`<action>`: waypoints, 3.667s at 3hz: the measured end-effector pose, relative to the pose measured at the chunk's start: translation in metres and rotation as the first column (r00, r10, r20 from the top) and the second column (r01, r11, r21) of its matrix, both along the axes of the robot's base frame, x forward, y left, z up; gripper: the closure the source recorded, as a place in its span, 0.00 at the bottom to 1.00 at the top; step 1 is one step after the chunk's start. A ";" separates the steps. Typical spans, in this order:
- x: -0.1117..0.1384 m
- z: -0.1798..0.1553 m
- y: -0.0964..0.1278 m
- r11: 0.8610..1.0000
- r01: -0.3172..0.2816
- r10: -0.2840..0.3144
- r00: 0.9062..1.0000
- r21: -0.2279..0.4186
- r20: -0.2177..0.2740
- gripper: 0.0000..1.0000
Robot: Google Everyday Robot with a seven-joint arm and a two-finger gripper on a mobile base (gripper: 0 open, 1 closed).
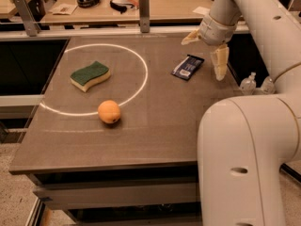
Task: Move rxbar blueberry near sponge
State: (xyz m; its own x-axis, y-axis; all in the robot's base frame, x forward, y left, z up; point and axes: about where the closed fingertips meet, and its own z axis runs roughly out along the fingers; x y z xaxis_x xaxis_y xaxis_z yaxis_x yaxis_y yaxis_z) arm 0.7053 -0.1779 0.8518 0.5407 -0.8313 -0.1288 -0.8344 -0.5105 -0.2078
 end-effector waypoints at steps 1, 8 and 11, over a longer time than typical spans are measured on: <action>0.015 -0.015 0.005 0.997 -0.067 0.067 0.998 -0.033 0.006 0.00; 0.027 -0.034 0.022 0.962 -0.252 0.251 0.968 -0.109 -0.020 0.38; 0.026 -0.032 0.021 0.962 -0.249 0.248 0.969 -0.111 -0.020 0.40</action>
Offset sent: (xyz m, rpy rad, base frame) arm -0.0455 -0.0218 0.0018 -0.1852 0.4474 0.3222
